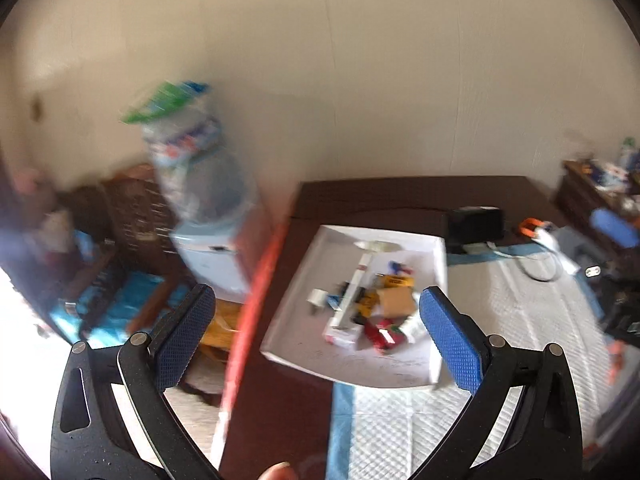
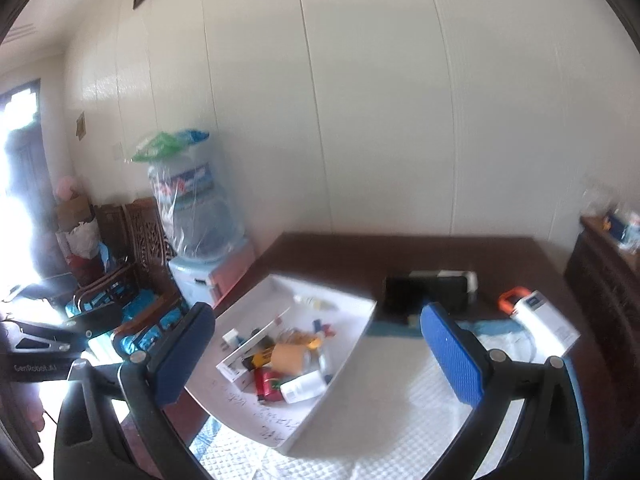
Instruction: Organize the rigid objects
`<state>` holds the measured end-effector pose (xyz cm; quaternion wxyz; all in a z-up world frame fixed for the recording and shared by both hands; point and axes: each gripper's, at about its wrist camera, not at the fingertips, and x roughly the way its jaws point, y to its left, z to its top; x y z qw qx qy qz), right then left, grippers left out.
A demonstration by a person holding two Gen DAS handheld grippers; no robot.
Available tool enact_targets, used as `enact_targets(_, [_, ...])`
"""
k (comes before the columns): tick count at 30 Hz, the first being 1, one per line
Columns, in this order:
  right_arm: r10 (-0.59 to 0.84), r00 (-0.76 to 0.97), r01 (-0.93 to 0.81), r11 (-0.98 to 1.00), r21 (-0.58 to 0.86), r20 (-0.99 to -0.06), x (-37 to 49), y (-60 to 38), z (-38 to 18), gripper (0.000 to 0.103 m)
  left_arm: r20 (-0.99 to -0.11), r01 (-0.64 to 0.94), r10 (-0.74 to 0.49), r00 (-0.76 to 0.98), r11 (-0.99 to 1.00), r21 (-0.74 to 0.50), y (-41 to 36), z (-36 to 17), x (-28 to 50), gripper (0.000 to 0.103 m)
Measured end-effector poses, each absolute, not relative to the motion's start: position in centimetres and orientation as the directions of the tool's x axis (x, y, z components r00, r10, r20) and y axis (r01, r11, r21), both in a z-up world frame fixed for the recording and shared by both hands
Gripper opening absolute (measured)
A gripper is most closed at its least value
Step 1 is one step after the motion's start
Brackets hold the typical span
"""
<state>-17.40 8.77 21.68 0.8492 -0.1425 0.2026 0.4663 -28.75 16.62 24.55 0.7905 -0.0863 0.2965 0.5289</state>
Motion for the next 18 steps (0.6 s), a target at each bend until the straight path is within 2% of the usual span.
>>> enact_targets(3, [0.736, 0.525, -0.838, 0.536, -0.106, -0.427, -18.2, 6.9, 23.7, 0.103, -0.531, -0.893, 0.803, 0.271, 0.416, 0.173, 14.9, 25.4, -28.6, 0.103])
enact_targets(6, [0.656, 0.681, -0.730, 0.643, -0.232, -0.326, -19.8, 5.2, 25.2, 0.103, -0.560, -0.870, 0.750, 0.352, 0.483, 0.101, 14.1, 25.6, -28.3, 0.103])
enact_targets(9, [0.616, 0.745, -0.667, 0.695, -0.269, -0.257, -20.7, 3.5, 26.0, 0.103, -0.565, -0.862, 0.735, 0.374, 0.500, 0.079, 13.1, 25.6, -27.9, 0.103])
enact_targets(13, [0.633, 0.716, -0.695, 0.682, -0.225, -0.293, -20.4, 1.5, 26.3, 0.103, -0.597, -0.881, 0.712, 0.369, 0.474, 0.021, 12.4, 25.4, -28.0, 0.103])
enact_targets(18, [0.656, 0.652, -0.728, 0.681, -0.074, -0.380, -19.2, -1.2, 26.3, 0.103, -0.605, -0.901, 0.716, 0.347, 0.435, -0.003, 11.4, 25.0, -28.4, 0.103])
